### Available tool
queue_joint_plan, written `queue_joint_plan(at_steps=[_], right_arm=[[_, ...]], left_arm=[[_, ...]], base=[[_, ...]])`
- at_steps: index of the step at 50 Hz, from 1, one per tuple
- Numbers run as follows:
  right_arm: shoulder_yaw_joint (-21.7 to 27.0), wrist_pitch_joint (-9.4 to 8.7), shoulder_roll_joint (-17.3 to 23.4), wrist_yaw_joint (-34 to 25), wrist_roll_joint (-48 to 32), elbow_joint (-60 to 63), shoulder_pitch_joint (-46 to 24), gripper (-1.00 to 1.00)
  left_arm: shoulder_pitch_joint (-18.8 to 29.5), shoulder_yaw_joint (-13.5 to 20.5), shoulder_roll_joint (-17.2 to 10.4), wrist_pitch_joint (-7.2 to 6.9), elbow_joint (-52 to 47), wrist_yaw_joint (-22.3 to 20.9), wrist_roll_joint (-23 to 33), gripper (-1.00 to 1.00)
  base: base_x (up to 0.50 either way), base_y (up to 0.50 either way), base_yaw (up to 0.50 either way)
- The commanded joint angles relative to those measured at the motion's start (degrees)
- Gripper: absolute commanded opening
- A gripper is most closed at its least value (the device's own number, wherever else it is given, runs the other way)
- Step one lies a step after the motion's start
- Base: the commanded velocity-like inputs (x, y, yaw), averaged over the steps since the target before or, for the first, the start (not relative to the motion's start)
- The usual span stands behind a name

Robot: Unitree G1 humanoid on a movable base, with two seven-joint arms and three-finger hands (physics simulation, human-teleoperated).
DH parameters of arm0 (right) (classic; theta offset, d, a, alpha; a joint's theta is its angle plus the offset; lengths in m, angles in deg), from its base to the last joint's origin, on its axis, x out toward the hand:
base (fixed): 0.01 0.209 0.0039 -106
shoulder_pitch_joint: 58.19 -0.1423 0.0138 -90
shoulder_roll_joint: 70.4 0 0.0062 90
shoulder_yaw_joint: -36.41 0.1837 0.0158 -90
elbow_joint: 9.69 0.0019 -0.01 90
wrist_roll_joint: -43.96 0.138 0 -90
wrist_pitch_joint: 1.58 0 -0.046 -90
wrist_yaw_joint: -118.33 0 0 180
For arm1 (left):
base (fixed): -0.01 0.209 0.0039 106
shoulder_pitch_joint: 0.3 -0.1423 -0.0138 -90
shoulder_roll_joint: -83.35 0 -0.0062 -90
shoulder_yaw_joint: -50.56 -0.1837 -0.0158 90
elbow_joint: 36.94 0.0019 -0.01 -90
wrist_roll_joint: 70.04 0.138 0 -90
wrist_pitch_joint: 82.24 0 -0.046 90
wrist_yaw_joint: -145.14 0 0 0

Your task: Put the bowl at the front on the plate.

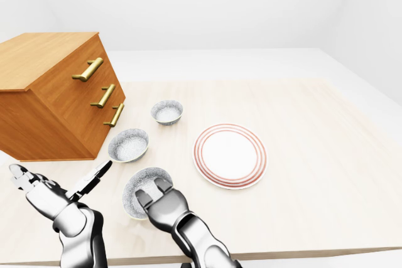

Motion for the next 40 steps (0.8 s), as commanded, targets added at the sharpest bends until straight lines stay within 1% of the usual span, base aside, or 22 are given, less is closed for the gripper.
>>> queue_joint_plan(at_steps=[1,2,4,9,10,11,14,15,16,18,19,20,22,23,24,27,29,31,32,34,37,40], right_arm=[[1.8,0.00,-1.2,0.4,-0.1,-3.7,-1.5,1.00],[1.9,0.00,-1.3,0.5,-0.2,-4.0,-1.7,1.00],[2.3,0.00,-1.7,1.4,-0.2,-4.6,-2.1,1.00],[2.7,0.49,-2.0,-0.1,-1.5,-5.6,-2.8,1.00],[2.7,0.39,-2.1,-0.5,-2.0,-5.4,-2.7,1.00],[2.5,0.58,-2.0,-1.9,-2.8,-5.1,-2.8,1.00],[2.3,1.29,-2.3,-2.8,-4.4,-5.3,-3.3,1.00],[2.3,1.47,-2.4,-3.0,-4.9,-5.5,-3.3,1.00],[2.3,1.96,-2.5,-3.2,-5.2,-6.0,-3.5,1.00],[2.4,2.42,-2.7,-3.4,-5.9,-6.7,-3.6,1.00],[2.4,2.73,-2.8,-3.4,-6.3,-7.3,-3.8,1.00],[2.5,3.61,-2.8,-3.5,-6.9,-7.8,-4.4,1.00],[3.2,3.76,-3.4,-3.1,-8.1,-9.2,-4.9,1.00],[3.4,3.91,-3.6,-2.9,-8.4,-9.6,-5.1,1.00],[3.6,4.18,-3.9,-3.1,-8.7,-10.3,-5.3,1.00],[4.4,4.69,-4.5,-3.1,-9.3,-12.1,-5.9,1.00],[4.8,5.18,-5.0,-2.6,-9.6,-13.3,-6.5,1.00],[5.2,5.88,-5.3,-2.4,-9.8,-14.4,-7.1,1.00],[5.5,5.87,-5.5,-2.2,-9.9,-14.8,-7.3,1.00],[5.8,6.11,-5.6,-2.4,-10.2,-15.3,-7.5,1.00],[6.2,6.37,-5.6,-2.5,-10.5,-16.0,-7.9,1.00],[6.6,6.69,-5.6,-2.9,-10.9,-16.5,-8.2,1.00]], left_arm=[[0.0,0.2,0.1,-0.32,-0.3,0.0,-0.2,1.00],[-0.2,0.2,0.1,-0.93,-1.1,0.0,-0.3,1.00],[-0.1,0.3,0.1,-0.82,-0.9,0.0,-0.3,1.00],[0.5,0.0,-0.1,0.92,1.5,0.0,-0.3,1.00],[0.6,-0.1,-0.2,0.73,1.6,0.0,-0.4,1.00],[0.2,0.0,-0.3,-0.82,0.0,0.0,-0.7,1.00],[0.4,0.0,-0.3,0.20,1.1,0.0,-0.7,1.00],[0.3,0.0,-0.3,-0.12,0.7,0.0,-0.8,1.00],[-0.2,0.1,-0.2,-1.50,-1.2,0.0,-1.0,1.00],[-0.1,0.3,-0.1,-1.50,-1.1,0.0,-0.8,1.00],[0.3,0.2,-0.1,-0.39,0.3,0.0,-0.6,1.00],[0.4,0.2,-0.1,-0.03,0.6,0.0,-0.6,1.00],[0.0,0.0,0.0,-0.30,-0.1,0.0,-0.5,1.00],[0.2,0.0,0.0,0.31,0.5,0.0,-0.4,1.00],[0.1,0.0,-0.1,-0.03,0.1,0.0,-0.5,1.00],[0.2,0.0,-0.1,-0.17,0.3,0.0,-0.6,1.00],[0.4,-0.1,-0.2,0.73,1.2,0.0,-0.5,1.00],[0.3,-0.1,-0.2,0.25,0.8,0.0,-0.7,1.00],[0.4,-0.1,-0.2,0.59,1.1,0.0,-0.6,1.00],[0.1,-0.1,-0.2,-0.15,0.2,0.0,-0.8,1.00],[0.0,0.0,-0.2,-0.68,-0.4,0.0,-0.7,1.00],[0.4,-0.1,-0.2,0.19,0.8,0.0,-0.5,1.00]], base=[[0.00,0.00,0.00],[0.00,0.00,0.00],[0.00,0.00,0.00],[0.00,0.00,0.00],[0.00,0.00,0.00],[0.00,0.00,0.00],[0.00,0.00,0.00],[0.00,0.00,0.00],[0.00,0.00,0.00],[0.00,0.00,0.00],[0.00,0.00,0.00],[0.00,0.00,0.00],[0.00,0.00,0.00],[0.00,0.00,0.00],[0.00,0.00,0.00],[0.00,0.00,0.00],[0.00,0.00,0.00],[0.00,0.00,0.00],[0.00,0.00,0.00],[0.00,0.00,0.00],[0.00,0.00,0.00],[0.00,0.00,0.00]])
